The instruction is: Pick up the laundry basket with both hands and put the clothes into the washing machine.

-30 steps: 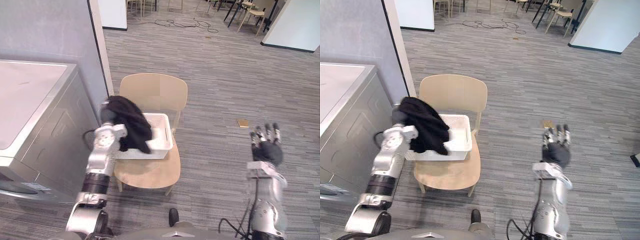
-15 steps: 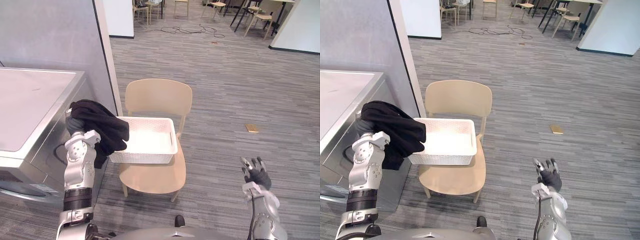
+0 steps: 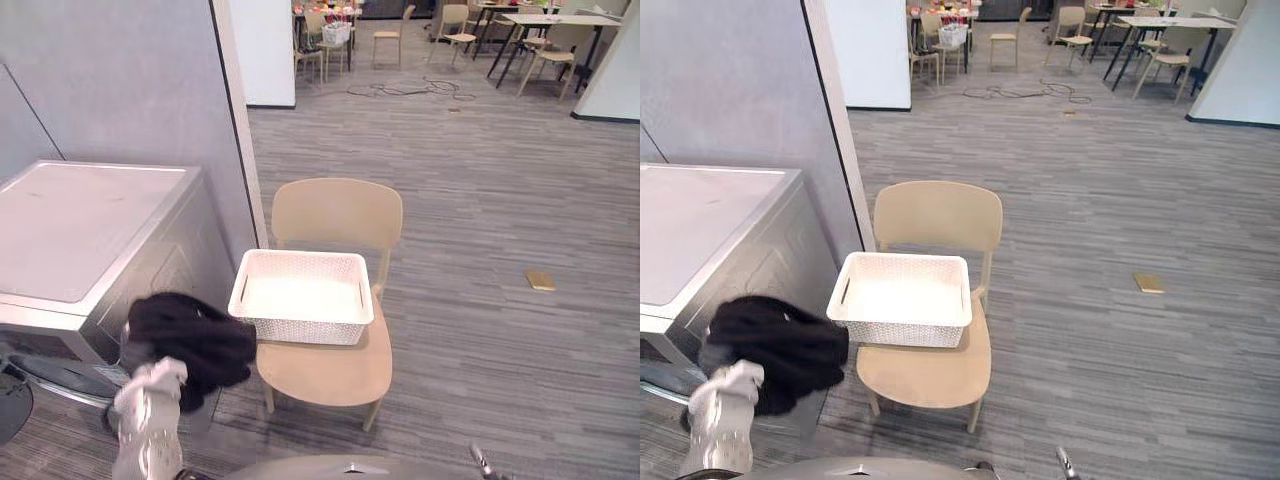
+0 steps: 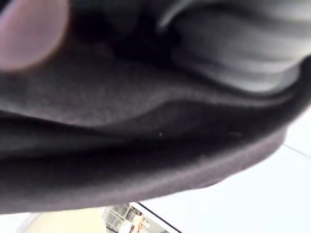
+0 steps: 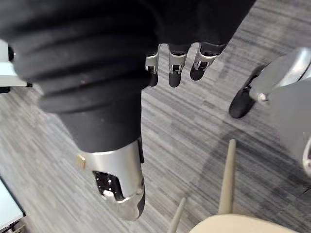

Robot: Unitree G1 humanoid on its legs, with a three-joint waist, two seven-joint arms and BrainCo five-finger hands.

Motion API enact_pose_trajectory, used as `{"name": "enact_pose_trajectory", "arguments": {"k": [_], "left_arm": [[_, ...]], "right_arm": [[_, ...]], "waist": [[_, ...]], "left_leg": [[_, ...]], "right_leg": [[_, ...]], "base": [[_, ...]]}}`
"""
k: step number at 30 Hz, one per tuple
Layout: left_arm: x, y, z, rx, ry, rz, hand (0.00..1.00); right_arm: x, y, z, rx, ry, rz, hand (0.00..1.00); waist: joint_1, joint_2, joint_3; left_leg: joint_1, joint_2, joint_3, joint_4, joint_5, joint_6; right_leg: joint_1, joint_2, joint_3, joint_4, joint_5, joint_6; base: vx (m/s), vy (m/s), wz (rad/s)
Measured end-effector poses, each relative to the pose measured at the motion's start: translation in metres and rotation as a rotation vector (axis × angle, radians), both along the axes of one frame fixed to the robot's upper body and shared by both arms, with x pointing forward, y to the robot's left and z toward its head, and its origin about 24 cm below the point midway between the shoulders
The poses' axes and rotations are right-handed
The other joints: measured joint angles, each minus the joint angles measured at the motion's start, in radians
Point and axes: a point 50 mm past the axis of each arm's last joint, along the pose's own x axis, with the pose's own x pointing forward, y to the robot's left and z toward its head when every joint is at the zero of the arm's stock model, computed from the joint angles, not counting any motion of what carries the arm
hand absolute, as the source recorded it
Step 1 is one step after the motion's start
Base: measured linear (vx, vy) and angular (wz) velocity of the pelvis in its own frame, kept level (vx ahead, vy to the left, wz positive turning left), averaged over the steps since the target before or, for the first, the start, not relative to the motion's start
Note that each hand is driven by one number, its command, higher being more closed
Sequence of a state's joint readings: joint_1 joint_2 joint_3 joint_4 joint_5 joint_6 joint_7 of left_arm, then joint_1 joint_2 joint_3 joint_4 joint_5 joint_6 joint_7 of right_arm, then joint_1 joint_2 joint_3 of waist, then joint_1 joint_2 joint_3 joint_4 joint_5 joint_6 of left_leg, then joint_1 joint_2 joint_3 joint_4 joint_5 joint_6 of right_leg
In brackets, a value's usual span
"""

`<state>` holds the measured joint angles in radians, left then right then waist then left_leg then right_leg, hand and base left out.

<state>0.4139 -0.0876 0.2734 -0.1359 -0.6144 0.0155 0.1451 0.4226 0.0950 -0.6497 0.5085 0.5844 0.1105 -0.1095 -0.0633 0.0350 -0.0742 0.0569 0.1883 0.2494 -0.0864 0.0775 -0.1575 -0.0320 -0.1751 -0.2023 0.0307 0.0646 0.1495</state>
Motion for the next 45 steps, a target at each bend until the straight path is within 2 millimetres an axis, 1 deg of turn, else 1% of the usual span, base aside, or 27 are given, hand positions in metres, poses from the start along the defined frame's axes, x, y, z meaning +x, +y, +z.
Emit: {"name": "enact_pose_trajectory", "arguments": {"k": [2, 4, 8, 12, 15, 18, 20, 22, 23, 24, 25, 26, 28, 29, 30, 32, 33, 34, 35, 36, 37, 39, 41, 42, 43, 44, 45], "left_arm": [[-0.015, -0.002, -0.016, -0.043, 0.070, 0.017, 1.00], [-0.031, -0.009, -0.042, -0.123, 0.168, 0.032, 1.00], [-0.044, -0.018, -0.064, -0.187, 0.267, 0.030, 1.00], [-0.048, -0.026, -0.074, -0.218, 0.320, 0.001, 1.00], [-0.043, -0.027, -0.073, -0.216, 0.307, -0.013, 1.00], [-0.036, -0.028, -0.071, -0.212, 0.291, -0.031, 1.00], [-0.033, -0.030, -0.070, -0.214, 0.285, -0.041, 1.00], [-0.029, -0.031, -0.069, -0.215, 0.272, -0.050, 1.00], [-0.026, -0.033, -0.068, -0.214, 0.266, -0.061, 1.00], [-0.023, -0.032, -0.066, -0.208, 0.255, -0.066, 1.00], [-0.018, -0.030, -0.062, -0.196, 0.236, -0.075, 1.00], [-0.018, -0.031, -0.063, -0.199, 0.237, -0.074, 1.00], [-0.021, -0.031, -0.063, -0.204, 0.241, -0.068, 1.00], [-0.019, -0.032, -0.063, -0.204, 0.235, -0.074, 1.00], [-0.017, -0.031, -0.061, -0.199, 0.224, -0.084, 1.00], [-0.013, -0.030, -0.056, -0.190, 0.196, -0.092, 1.00], [-0.012, -0.030, -0.053, -0.188, 0.178, -0.090, 1.00], [-0.011, -0.029, -0.051, -0.182, 0.168, -0.086, 1.00], [-0.006, -0.022, -0.044, -0.163, 0.134, -0.069, 1.00], [-0.004, -0.020, -0.042, -0.156, 0.123, -0.061, 1.00], [-0.003, -0.017, -0.041, -0.149, 0.119, -0.055, 1.00], [-0.008, -0.015, -0.043, -0.143, 0.135, -0.043, 1.00], [-0.015, -0.014, -0.046, -0.142, 0.156, -0.040, 1.00], [-0.016, -0.015, -0.046, -0.145, 0.156, -0.046, 1.00], [-0.018, -0.018, -0.048, -0.150, 0.167, -0.053, 1.00], [-0.020, -0.022, -0.050, -0.137, 0.192, -0.073, 1.00], [-0.019, -0.027, -0.051, -0.138, 0.200, -0.095, 1.00]], "right_arm": [[-0.011, 0.007, -0.007, 0.037, 0.040, -0.016, 0.00], [-0.023, 0.017, -0.016, 0.090, 0.084, -0.041, 0.00], [-0.032, 0.032, -0.026, 0.156, 0.148, -0.039, 0.00], [-0.022, 0.040, -0.032, 0.192, 0.163, 0.017, 0.00], [-0.009, 0.044, -0.034, 0.191, 0.159, 0.074, 0.00], [0.009, 0.040, -0.033, 0.162, 0.131, 0.134, 0.00], [0.020, 0.039, -0.032, 0.139, 0.140, 0.194, 0.00], [0.032, 0.036, -0.031, 0.114, 0.135, 0.240, 0.00], [0.037, 0.034, -0.030, 0.107, 0.129, 0.245, 0.00], [0.039, 0.035, -0.030, 0.107, 0.126, 0.244, 0.00], [0.048, 0.035, -0.029, 0.097, 0.105, 0.246, 0.00], [0.054, 0.030, -0.026, 0.069, 0.093, 0.239, 0.00], [0.061, 0.025, -0.024, 0.044, 0.074, 0.235, 0.00], [0.064, 0.026, -0.023, 0.041, 0.062, 0.233, 0.00], [0.068, 0.027, -0.021, 0.039, 0.045, 0.227, 0.00], [0.067, 0.028, -0.021, 0.041, 0.034, 0.199, 0.00], [0.066, 0.027, -0.021, 0.044, 0.033, 0.177, 0.00], [0.066, 0.026, -0.021, 0.042, 0.033, 0.163, 0.00], [0.062, 0.030, -0.023, 0.067, 0.040, 0.128, 0.00], [0.061, 0.033, -0.024, 0.081, 0.042, 0.119, 0.00], [0.060, 0.036, -0.025, 0.096, 0.045, 0.102, 0.00], [0.061, 0.036, -0.024, 0.097, 0.037, 0.098, 0.00], [0.064, 0.036, -0.021, 0.083, 0.028, 0.097, 0.00], [0.062, 0.035, -0.021, 0.081, 0.029, 0.085, 0.00], [0.059, 0.033, -0.021, 0.082, 0.027, 0.071, 0.00], [0.059, 0.031, -0.019, 0.068, 0.014, 0.056, 0.00], [0.056, 0.029, -0.018, 0.058, 0.014, 0.049, 0.00]], "waist": [[0.012, 0.002, -0.001], [0.022, 0.005, 0.003], [0.035, 0.004, 0.007], [0.043, 0.003, 0.017], [0.043, -0.006, 0.060], [0.055, -0.005, 0.131], [0.056, -0.006, 0.142], [0.058, -0.013, 0.175], [0.058, -0.020, 0.186], [0.055, -0.043, 0.196], [0.056, -0.046, 0.214], [0.057, -0.037, 0.231], [0.056, -0.015, 0.231], [0.053, -0.013, 0.231], [0.056, -0.018, 0.234], [0.052, -0.021, 0.236], [0.056, -0.022, 0.237], [0.060, -0.014, 0.232], [0.052, -0.049, 0.236], [0.053, -0.062, 0.238], [0.061, -0.069, 0.241], [0.076, -0.069, 0.245], [0.093, -0.059, 0.248], [0.095, -0.055, 0.248], [0.099, -0.048, 0.248], [0.104, -0.049, 0.254], [0.094, -0.042, 0.258]], "left_leg": [[0.008, 0.002, 0.000, 0.000, 0.000, 0.000], [0.027, 0.005, 0.002, 0.000, -0.001, 0.000], [0.032, 0.010, 0.041, 0.000, -0.003, 0.003], [0.027, 0.018, 0.058, 0.001, -0.004, 0.001], [0.003, 0.045, 0.057, 0.048, -0.011, -0.009], [-0.055, 0.082, 0.041, 0.152, -0.025, -0.012], [-0.117, 0.075, 0.008, 0.159, -0.009, 0.010], [-0.152, 0.041, -0.001, 0.117, -0.019, 0.106], [-0.157, 0.024, 0.036, 0.067, -0.086, 0.196], [-0.164, 0.019, 0.069, 0.080, -0.084, 0.203], [-0.215, 0.014, 0.114, 0.227, -0.067, 0.203], [-0.230, 0.035, 0.154, 0.384, -0.071, 0.210], [-0.201, 0.071, 0.182, 0.497, -0.112, 0.208], [-0.169, 0.093, 0.194, 0.526, -0.165, 0.199], [-0.148, 0.120, 0.195, 0.545, -0.186, 0.185], [-0.112, 0.174, 0.194, 0.558, -0.196, 0.164], [-0.109, 0.171, 0.193, 0.555, -0.230, 0.103], [-0.110, 0.153, 0.198, 0.555, -0.254, 0.072], [-0.138, 0.095, 0.179, 0.552, -0.269, 0.047], [-0.152, 0.081, 0.168, 0.553, -0.270, 0.045], [-0.171, 0.076, 0.155, 0.561, -0.291, 0.022], [-0.200, 0.075, 0.136, 0.610, -0.324, 0.027], [-0.225, 0.072, 0.124, 0.668, -0.377, 0.033], [-0.232, 0.066, 0.118, 0.682, -0.386, 0.039], [-0.248, 0.054, 0.117, 0.697, -0.399, 0.047], [-0.256, 0.018, 0.120, 0.693, -0.407, 0.062], [-0.247, -0.013, 0.102, 0.675, -0.408, 0.068]], "right_leg": [[0.002, -0.002, -0.005, 0.020, -0.011, 0.000], [0.020, -0.006, -0.018, 0.031, -0.024, 0.002], [0.025, -0.018, -0.037, 0.049, -0.034, 0.007], [-0.009, -0.021, -0.029, 0.107, -0.056, 0.000], [-0.056, -0.021, -0.031, 0.218, -0.114, -0.014], [-0.092, -0.020, -0.051, 0.326, -0.169, -0.031], [-0.146, -0.045, -0.087, 0.394, -0.199, -0.034], [-0.177, -0.102, -0.142, 0.463, -0.237, -0.037], [-0.172, -0.130, -0.184, 0.457, -0.245, -0.046], [-0.172, -0.165, -0.206, 0.442, -0.244, -0.061], [-0.167, -0.212, -0.256, 0.446, -0.236, -0.077], [-0.145, -0.230, -0.299, 0.446, -0.233, -0.080], [-0.121, -0.243, -0.346, 0.465, -0.226, -0.073], [-0.101, -0.262, -0.384, 0.478, -0.226, -0.072], [-0.085, -0.281, -0.406, 0.485, -0.220, -0.062], [-0.060, -0.322, -0.433, 0.501, -0.201, -0.032], [-0.052, -0.355, -0.439, 0.514, -0.181, -0.004], [-0.049, -0.367, -0.441, 0.514, -0.168, 0.002], [-0.048, -0.405, -0.442, 0.488, -0.155, 0.005], [-0.043, -0.407, -0.441, 0.468, -0.142, 0.004], [-0.029, -0.394, -0.445, 0.429, -0.100, -0.006], [0.004, -0.381, -0.464, 0.378, -0.044, 0.003], [0.055, -0.378, -0.483, 0.319, -0.014, 0.028], [0.072, -0.380, -0.496, 0.300, -0.004, 0.026], [0.078, -0.383, -0.499, 0.272, 0.020, 0.006], [0.074, -0.414, -0.491, 0.274, 0.089, -0.075], [0.067, -0.440, -0.460, 0.315, 0.145, -0.144]], "base": [[-0.01, -0.004, 0.07], [-0.03, 0.002, 0.14], [-0.03, 0.008, 0.18], [-0.02, -0.009, -0.03], [-0.03, -0.082, 0.08], [-0.07, -0.110, 0.24], [-0.08, -0.093, 0.67], [-0.06, -0.066, 1.11], [-0.05, -0.063, 1.20], [-0.03, -0.026, 1.37], [-0.03, -0.035, 1.24], [-0.04, -0.036, 1.11], [-0.05, -0.008, 0.80], [-0.03, 0.097, 0.87], [-0.01, 0.130, 0.80], [0.01, 0.272, 0.69], [0.01, 0.389, 0.63], [0.01, 0.496, 0.78], [-0.02, 0.395, 0.72], [-0.05, 0.414, 0.86], [-0.06, 0.248, 0.46], [-0.06, 0.232, 0.30], [-0.09, 0.209, 0.27], [-0.08, 0.209, 0.28], [-0.05, 0.247, 0.37], [-0.03, 0.291, 0.59], [0.01, 0.270, 0.79]]}}
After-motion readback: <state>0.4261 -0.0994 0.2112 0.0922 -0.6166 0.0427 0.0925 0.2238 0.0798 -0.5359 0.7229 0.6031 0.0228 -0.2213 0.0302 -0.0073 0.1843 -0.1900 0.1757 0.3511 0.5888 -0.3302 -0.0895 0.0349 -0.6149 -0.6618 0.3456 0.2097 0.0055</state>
